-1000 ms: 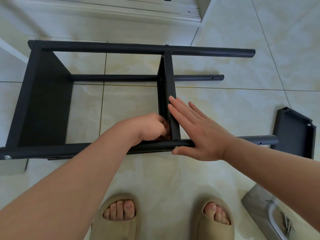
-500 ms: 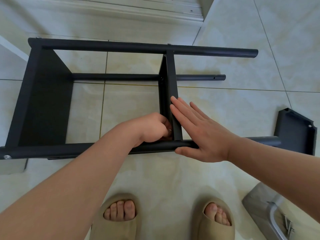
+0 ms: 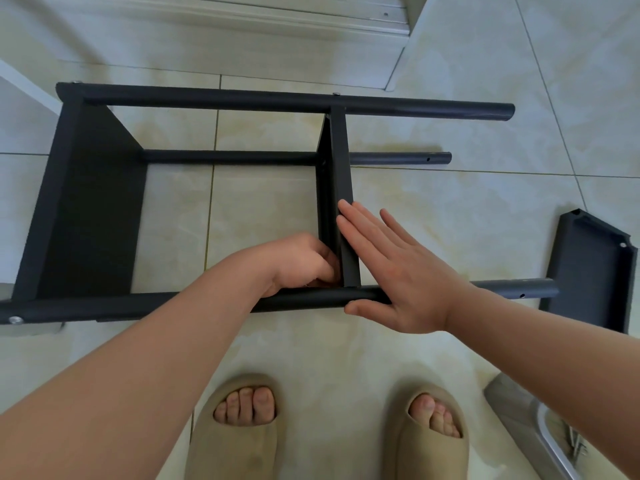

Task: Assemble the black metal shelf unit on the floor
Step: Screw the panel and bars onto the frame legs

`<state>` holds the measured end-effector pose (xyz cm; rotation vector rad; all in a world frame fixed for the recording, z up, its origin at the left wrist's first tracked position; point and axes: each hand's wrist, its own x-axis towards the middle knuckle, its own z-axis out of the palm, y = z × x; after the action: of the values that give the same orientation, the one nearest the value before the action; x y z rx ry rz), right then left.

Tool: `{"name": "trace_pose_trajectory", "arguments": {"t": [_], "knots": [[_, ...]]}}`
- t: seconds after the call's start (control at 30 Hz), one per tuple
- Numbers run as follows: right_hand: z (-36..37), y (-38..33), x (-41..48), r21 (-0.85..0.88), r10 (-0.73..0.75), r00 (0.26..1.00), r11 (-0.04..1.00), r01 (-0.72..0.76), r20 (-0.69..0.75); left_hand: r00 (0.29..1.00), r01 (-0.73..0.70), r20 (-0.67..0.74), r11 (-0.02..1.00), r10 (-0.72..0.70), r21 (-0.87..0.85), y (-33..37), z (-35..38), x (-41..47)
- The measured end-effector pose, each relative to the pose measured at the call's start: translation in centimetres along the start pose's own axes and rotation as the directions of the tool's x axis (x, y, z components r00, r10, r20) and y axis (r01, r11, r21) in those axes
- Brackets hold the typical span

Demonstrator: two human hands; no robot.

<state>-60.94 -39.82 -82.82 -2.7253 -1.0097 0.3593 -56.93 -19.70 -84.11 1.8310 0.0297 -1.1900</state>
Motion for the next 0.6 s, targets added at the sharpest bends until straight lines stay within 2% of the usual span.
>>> {"name": "trace_pose_trajectory", "arguments": {"t": [0.4,0.6], "knots": [[0.43,0.04,-0.03,-0.019,-0.010,0.999,1.000,0.009,-0.050,0.998,0.056,0.020,0.965,-0.052,-0.256,-0.37,-0.07,0.30],[0.47,0.04,0.03,-0.029,-0.008,0.999,1.000,0.006,-0.046,0.999,0.047,0.021,0.958,-0.043,-0.282,-0.61,-0.11,0.69]]}}
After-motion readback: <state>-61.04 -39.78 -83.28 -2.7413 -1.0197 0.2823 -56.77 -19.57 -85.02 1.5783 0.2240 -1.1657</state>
